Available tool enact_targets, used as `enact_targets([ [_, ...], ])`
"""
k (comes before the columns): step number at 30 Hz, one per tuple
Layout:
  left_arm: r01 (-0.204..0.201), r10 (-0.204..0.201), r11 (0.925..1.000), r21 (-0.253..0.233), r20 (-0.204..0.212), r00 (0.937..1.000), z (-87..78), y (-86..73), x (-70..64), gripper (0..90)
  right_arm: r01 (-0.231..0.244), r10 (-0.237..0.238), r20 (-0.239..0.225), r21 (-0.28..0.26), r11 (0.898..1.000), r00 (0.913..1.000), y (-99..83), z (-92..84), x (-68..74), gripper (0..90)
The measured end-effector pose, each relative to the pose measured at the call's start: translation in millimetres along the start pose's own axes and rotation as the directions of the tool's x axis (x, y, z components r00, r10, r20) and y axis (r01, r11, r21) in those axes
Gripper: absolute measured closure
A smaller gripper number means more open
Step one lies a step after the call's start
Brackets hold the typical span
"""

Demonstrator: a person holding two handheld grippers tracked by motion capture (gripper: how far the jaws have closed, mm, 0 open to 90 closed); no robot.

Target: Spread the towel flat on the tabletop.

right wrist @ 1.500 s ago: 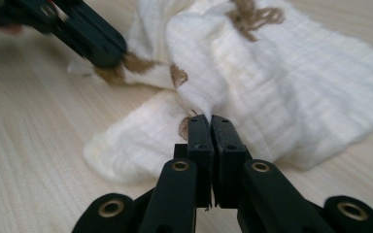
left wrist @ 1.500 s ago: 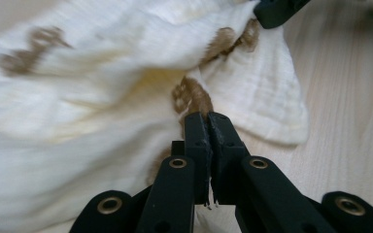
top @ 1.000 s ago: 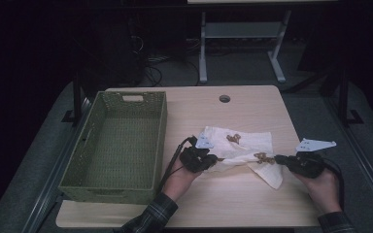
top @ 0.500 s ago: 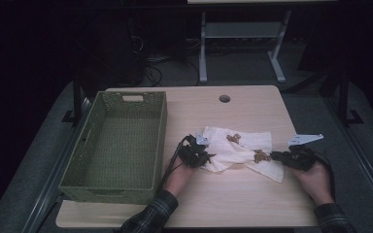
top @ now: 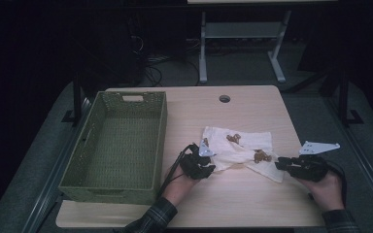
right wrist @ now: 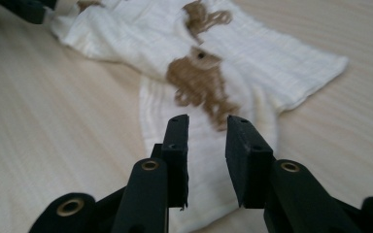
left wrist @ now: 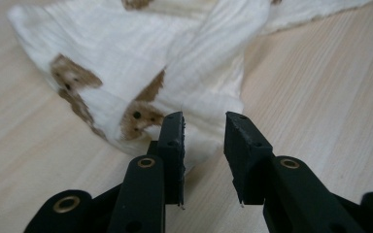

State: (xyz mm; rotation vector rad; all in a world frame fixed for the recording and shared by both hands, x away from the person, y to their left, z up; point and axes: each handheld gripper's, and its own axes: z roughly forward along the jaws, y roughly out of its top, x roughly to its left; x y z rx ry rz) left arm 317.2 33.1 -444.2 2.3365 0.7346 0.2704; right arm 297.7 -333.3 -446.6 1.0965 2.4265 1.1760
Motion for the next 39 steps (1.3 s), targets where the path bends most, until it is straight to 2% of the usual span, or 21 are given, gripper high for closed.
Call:
enact_targets([
  [4, -0.001, 0.001, 0.9997, 0.023, -0.006, 1.0000, 7.9, -3.3, 0.6, 67.6, -0.003, 0.004, -0.023, 0.038, 0.999, 0.9997, -9.3, 4.2, 6.5, 67.1],
  [9, 0.008, -0.007, 0.9995, 0.030, -0.010, 0.9999, 10.4, -4.4, 5.1, 76.0, 0.010, -0.009, -0.017, 0.102, 0.995, 0.9998, -20.8, 6.1, 10.8, 64.8],
  [13, 0.016, -0.016, 0.9994, 0.031, -0.007, 0.9999, 9.6, -4.2, 7.0, 82.2, 0.035, -0.032, -0.026, 0.118, 0.992, 0.9991, -24.6, 5.3, 14.9, 64.4],
  [15, 0.022, -0.022, 0.9994, 0.029, -0.003, 0.9998, 8.6, -3.7, 7.8, 83.7, 0.045, -0.044, -0.011, 0.128, 0.991, 0.9990, -24.4, 5.6, 16.8, 67.3],
  [18, 0.033, -0.033, 0.9994, 0.009, -0.003, 0.9994, 3.5, -2.1, 9.4, 84.7, 0.061, -0.063, 0.010, 0.138, 0.988, 0.9979, -23.6, 5.7, 17.9, 82.8],
  [19, 0.039, -0.039, 0.9992, 0.001, -0.002, 0.9992, 1.9, -1.7, 9.7, 84.9, 0.062, -0.064, 0.007, 0.140, 0.988, 0.9979, -23.4, 5.6, 17.6, 85.3],
  [22, 0.056, -0.056, 0.9979, -0.033, -0.004, 0.9984, -5.6, -0.5, 10.9, 85.2, 0.063, -0.064, 0.006, 0.131, 0.989, 0.9979, -23.1, 3.8, 15.2, 86.7],
  [26, 0.085, -0.085, 0.9941, -0.067, -0.008, 0.9963, -19.4, 1.3, 10.4, 85.5, 0.046, -0.047, 0.012, 0.068, 0.997, 0.9988, -21.7, -8.4, 8.7, 87.1],
  [29, 0.083, -0.085, 0.9922, -0.093, -0.013, 0.9963, -31.1, 2.4, 4.2, 85.7, 0.030, -0.030, 0.021, 0.031, 0.999, 0.9993, -22.2, -19.1, 3.1, 87.3],
  [33, 0.084, -0.086, 0.9921, -0.093, -0.010, 0.9963, -40.8, -3.3, -7.2, 85.8, 0.019, -0.019, 0.029, 0.003, 1.000, 0.9994, -26.1, -31.4, -3.4, 87.5],
  [39, 0.103, -0.103, 0.9912, -0.083, 0.000, 0.9946, -52.9, -20.8, -24.2, 85.8, 0.020, -0.020, -0.006, -0.025, 0.999, 0.9998, -33.7, -40.1, -1.4, 87.6],
])
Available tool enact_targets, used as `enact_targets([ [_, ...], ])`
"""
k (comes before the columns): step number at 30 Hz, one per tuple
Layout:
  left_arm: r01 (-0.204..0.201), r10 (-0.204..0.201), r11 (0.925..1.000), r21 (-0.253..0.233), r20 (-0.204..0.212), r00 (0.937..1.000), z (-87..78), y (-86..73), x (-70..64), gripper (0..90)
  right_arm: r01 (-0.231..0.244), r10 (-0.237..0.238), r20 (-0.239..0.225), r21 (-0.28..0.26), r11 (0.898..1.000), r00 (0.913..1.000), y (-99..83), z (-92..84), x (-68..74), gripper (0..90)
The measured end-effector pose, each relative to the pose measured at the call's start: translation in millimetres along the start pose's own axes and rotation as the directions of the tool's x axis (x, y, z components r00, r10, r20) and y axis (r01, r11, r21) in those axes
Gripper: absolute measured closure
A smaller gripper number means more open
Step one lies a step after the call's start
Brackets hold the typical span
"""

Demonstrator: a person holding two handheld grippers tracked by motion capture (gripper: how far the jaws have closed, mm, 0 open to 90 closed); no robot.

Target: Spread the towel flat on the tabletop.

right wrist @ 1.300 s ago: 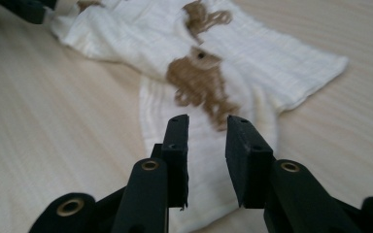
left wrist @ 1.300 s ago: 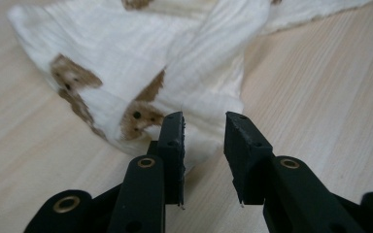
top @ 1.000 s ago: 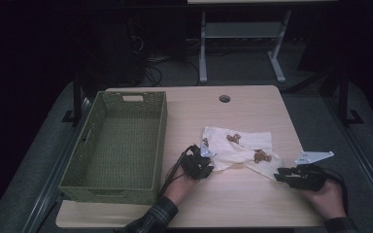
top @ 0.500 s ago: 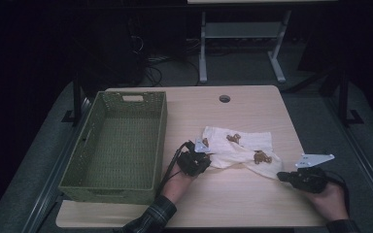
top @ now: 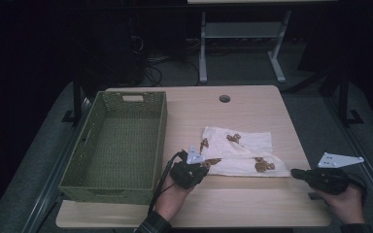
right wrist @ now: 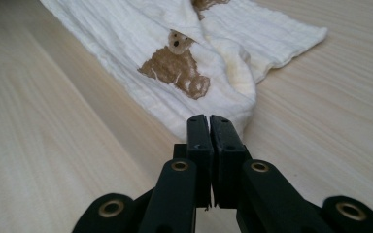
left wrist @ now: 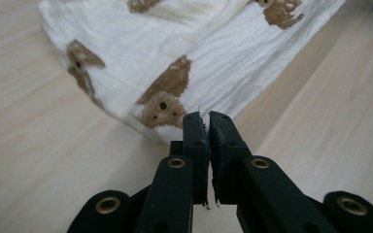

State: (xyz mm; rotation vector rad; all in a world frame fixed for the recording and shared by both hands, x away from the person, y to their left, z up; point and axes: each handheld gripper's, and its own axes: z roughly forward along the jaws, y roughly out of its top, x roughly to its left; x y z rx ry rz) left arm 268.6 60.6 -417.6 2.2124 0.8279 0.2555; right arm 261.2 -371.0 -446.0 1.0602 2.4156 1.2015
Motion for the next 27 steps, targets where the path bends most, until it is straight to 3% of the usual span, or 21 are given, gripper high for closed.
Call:
enact_targets([
  [8, 0.032, -0.032, 0.9980, 0.056, 0.003, 0.9995, -6.8, -24.0, -13.6, 85.7, 0.049, -0.047, -0.071, 0.036, 0.998, 0.9964, -6.0, 6.1, 16.7, 87.5],
  [14, 0.025, -0.024, 0.9940, 0.107, -0.017, 0.9996, -9.7, -33.3, -17.1, 85.3, 0.046, -0.040, -0.124, 0.046, 0.998, 0.9915, -17.9, 0.6, 30.6, 86.9],
  [16, 0.018, -0.016, 0.9944, 0.104, -0.022, 0.9996, -8.0, -33.5, -17.3, 80.3, 0.050, -0.044, -0.134, 0.043, 0.998, 0.9900, -20.4, 0.5, 34.0, 83.1],
  [23, 0.000, 0.002, 0.9967, 0.081, -0.022, 0.9997, -1.4, -29.6, -11.8, 65.1, 0.071, -0.067, -0.118, 0.034, 0.997, 0.9908, -11.5, 7.3, 31.4, 72.2],
  [27, 0.022, -0.021, 0.9980, 0.060, -0.010, 0.9997, 3.1, -24.2, -2.8, 61.7, 0.079, -0.076, -0.092, 0.027, 0.997, 0.9929, -5.3, 10.9, 27.9, 69.3],
])
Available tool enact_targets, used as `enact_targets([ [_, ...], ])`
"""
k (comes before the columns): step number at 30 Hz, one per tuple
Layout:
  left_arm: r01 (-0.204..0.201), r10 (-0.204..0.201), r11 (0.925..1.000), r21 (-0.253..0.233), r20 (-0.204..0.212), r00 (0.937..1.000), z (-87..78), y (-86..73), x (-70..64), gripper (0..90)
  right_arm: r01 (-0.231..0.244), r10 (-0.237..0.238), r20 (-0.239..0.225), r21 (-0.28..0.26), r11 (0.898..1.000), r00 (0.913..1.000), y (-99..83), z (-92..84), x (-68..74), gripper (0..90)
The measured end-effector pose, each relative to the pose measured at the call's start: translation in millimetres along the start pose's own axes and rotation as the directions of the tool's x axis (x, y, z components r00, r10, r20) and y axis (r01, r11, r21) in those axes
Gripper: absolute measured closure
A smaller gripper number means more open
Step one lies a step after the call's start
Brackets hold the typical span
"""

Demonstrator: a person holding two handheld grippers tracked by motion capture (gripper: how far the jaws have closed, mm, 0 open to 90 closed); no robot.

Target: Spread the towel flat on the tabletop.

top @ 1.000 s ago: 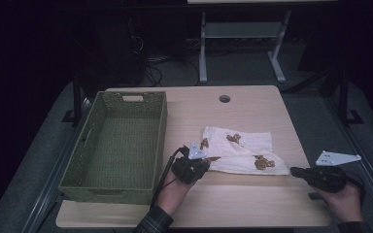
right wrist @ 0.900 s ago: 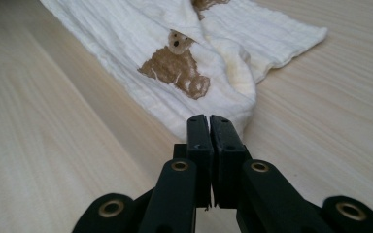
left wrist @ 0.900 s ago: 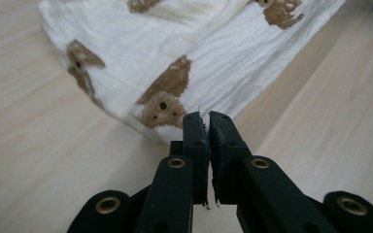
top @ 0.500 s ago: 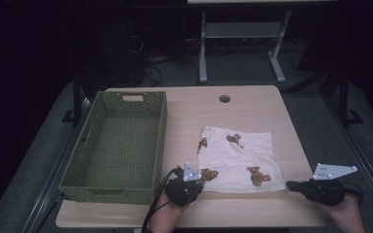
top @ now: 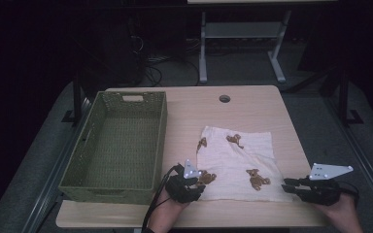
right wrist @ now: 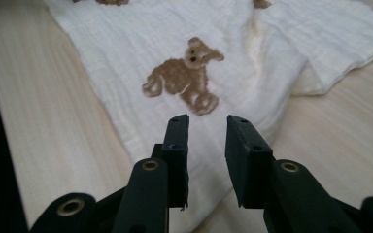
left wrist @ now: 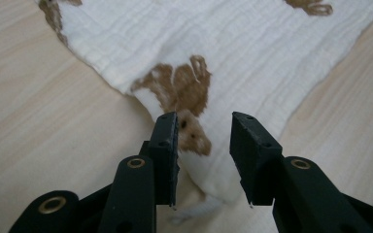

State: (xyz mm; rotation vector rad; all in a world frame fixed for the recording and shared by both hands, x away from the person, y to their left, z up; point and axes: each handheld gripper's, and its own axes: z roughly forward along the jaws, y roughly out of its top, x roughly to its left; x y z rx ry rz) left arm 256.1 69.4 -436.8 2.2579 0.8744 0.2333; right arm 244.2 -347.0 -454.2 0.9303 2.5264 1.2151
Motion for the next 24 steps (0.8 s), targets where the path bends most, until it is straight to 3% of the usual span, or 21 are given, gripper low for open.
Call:
enact_targets([
  [4, 0.010, -0.010, 0.9996, -0.026, 0.005, 0.9999, 7.2, 8.9, 5.3, 59.5, -0.015, 0.015, 0.022, 0.002, 1.000, 0.9996, 5.4, 4.6, -6.8, 69.2],
  [8, -0.007, 0.007, 0.9994, -0.035, -0.007, 1.0000, 16.0, 18.3, 5.7, 58.6, -0.027, 0.027, 0.035, 0.001, 1.000, 0.9990, 12.1, 9.6, -14.0, 69.3],
  [14, -0.021, 0.019, 0.9988, -0.043, -0.056, 0.9982, 24.2, 36.5, 15.9, 58.2, -0.030, 0.030, 0.058, -0.005, 1.000, 0.9979, 26.1, 16.1, -27.1, 69.2],
  [19, 0.035, -0.041, 0.9976, -0.059, -0.103, 0.9938, 33.0, 48.3, 35.8, 58.4, -0.010, 0.010, 0.072, 0.002, 1.000, 0.9974, 37.9, 25.0, -41.0, 68.4],
  [24, 0.063, -0.071, 0.9962, -0.060, -0.144, 0.9871, 45.7, 60.8, 53.9, 58.9, -0.007, 0.008, 0.075, -0.010, 1.000, 0.9972, 53.7, 34.8, -57.4, 68.0],
])
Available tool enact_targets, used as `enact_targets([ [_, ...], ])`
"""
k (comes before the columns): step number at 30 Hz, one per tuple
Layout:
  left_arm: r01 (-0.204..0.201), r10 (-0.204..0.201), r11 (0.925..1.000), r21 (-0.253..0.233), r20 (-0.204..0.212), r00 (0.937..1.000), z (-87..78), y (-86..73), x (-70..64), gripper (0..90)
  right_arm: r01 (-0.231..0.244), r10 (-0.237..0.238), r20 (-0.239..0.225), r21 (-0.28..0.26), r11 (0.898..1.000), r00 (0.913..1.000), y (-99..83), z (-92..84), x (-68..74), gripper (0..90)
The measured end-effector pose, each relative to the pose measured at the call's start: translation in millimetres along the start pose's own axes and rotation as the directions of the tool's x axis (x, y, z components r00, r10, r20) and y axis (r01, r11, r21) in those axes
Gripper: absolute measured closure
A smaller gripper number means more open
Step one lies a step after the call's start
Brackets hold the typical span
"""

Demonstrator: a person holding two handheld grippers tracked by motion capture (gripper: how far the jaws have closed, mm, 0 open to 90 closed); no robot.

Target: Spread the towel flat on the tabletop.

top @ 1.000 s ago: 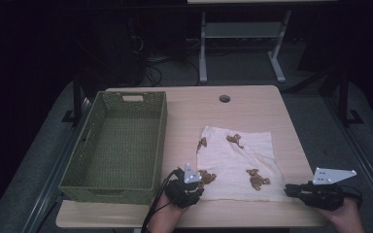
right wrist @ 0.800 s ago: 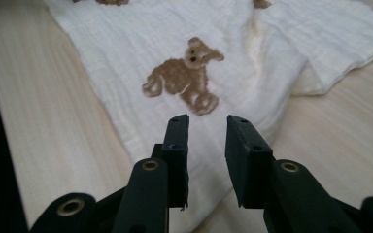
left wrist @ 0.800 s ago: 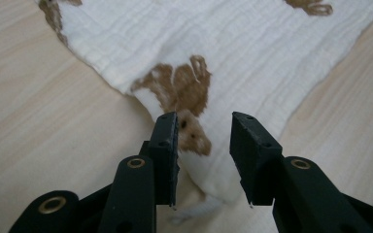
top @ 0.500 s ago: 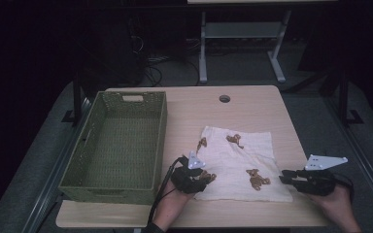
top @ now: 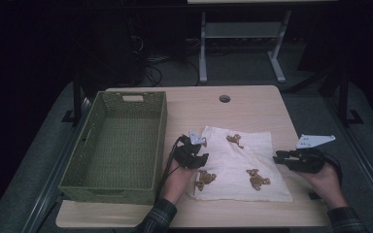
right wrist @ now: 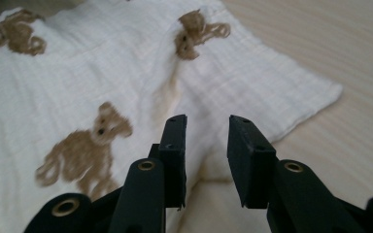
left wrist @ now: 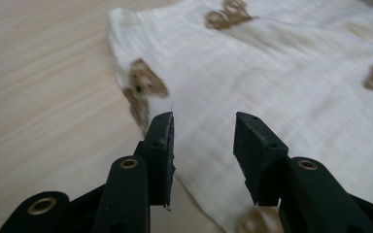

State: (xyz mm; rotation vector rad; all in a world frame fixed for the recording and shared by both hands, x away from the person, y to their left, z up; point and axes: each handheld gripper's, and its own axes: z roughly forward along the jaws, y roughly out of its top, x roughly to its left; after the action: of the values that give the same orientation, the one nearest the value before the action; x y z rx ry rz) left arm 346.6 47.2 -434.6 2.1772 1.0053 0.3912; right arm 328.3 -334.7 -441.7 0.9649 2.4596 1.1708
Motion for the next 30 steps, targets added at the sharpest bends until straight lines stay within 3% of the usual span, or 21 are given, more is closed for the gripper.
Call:
enact_targets([
  [3, 0.021, -0.021, 0.9998, 0.000, -0.031, 0.9993, 11.7, 10.0, 10.8, 59.2, -0.015, 0.015, 0.005, -0.006, 1.000, 0.9999, 9.3, 7.0, -10.8, 68.0],
  [8, 0.051, -0.052, 0.9982, -0.033, -0.029, 0.9982, 29.1, 24.5, 25.5, 59.7, -0.056, 0.057, 0.014, -0.010, 0.998, 0.9983, 22.2, 18.8, -31.0, 66.6],
  [12, 0.033, -0.033, 0.9993, -0.020, -0.029, 0.9990, 43.2, 36.1, 38.2, 60.1, -0.063, 0.062, 0.055, 0.018, 0.998, 0.9966, 28.4, 32.3, -49.0, 66.2],
  [15, 0.033, -0.034, 0.9994, -0.011, -0.029, 0.9990, 51.0, 41.7, 44.8, 59.9, -0.087, 0.086, 0.063, 0.016, 0.996, 0.9943, 32.9, 42.4, -62.5, 65.9],
  [20, 0.042, -0.042, 0.9990, -0.011, -0.018, 0.9989, 61.9, 45.6, 50.8, 59.8, -0.144, 0.138, 0.103, 0.057, 0.988, 0.9851, 37.4, 61.3, -83.7, 65.7],
  [26, 0.033, -0.033, 0.9994, 0.008, -0.020, 0.9993, 69.0, 45.1, 55.2, 59.5, -0.175, 0.163, 0.112, 0.108, 0.979, 0.9803, 31.8, 70.9, -90.1, 70.7],
  [28, 0.040, -0.039, 0.9992, 0.009, -0.011, 0.9992, 72.6, 44.5, 56.6, 60.1, -0.184, 0.172, 0.107, 0.108, 0.977, 0.9792, 30.3, 71.9, -90.5, 77.9],
  [30, 0.048, -0.048, 0.9988, 0.009, 0.003, 0.9988, 74.7, 43.9, 57.6, 66.8, -0.176, 0.165, 0.103, 0.105, 0.979, 0.9808, 29.5, 72.6, -90.3, 84.3],
])
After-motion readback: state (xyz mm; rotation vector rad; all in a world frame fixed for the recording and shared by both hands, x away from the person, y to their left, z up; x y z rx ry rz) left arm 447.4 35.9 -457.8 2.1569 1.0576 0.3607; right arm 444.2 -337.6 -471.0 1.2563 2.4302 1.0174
